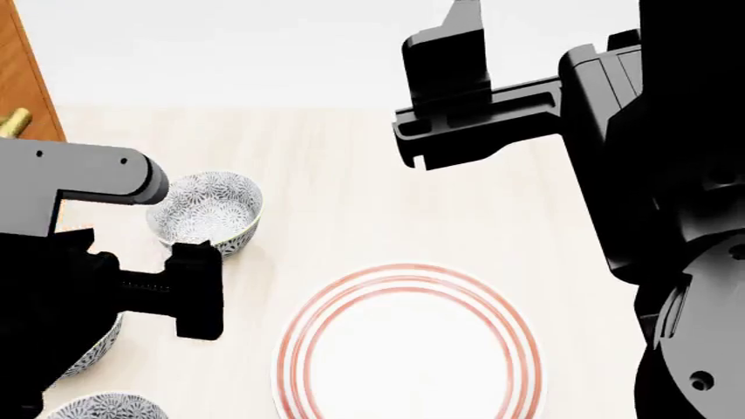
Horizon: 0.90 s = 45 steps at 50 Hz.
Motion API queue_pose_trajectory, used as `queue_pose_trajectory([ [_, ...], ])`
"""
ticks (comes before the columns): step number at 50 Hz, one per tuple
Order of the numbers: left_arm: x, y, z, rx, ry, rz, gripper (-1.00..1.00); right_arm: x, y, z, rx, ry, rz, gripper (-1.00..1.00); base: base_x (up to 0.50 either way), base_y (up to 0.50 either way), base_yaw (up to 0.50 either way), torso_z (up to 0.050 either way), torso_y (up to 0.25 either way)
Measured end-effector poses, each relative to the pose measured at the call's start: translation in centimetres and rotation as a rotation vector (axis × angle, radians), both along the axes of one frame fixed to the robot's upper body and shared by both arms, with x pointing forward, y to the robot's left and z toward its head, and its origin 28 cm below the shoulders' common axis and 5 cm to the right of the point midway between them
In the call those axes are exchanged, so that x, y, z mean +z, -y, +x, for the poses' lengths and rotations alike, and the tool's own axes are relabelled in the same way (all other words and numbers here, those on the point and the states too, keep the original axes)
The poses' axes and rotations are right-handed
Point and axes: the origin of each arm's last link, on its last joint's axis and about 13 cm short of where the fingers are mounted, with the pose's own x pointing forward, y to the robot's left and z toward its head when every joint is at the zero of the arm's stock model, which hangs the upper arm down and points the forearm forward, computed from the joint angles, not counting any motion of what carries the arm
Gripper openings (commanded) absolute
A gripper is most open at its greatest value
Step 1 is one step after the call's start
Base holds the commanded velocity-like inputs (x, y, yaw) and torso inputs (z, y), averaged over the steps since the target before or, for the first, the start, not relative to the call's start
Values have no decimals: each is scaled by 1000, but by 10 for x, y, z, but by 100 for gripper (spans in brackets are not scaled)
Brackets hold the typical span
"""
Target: Put the bowl at the front on the plate.
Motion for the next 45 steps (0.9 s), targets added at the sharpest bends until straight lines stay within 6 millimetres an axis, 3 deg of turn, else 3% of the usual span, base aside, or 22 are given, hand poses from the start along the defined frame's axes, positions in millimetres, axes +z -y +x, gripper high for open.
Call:
queue_pose_trajectory([
  [27,-48,-3,-6,11,-133,40,100,-3,-1,2,5,-13,0,100,0,0,0,0,0],
  [45,-69,-4,-11,17,-196,53,100,-4,-1,4,8,-18,3,100,0,0,0,0,0],
])
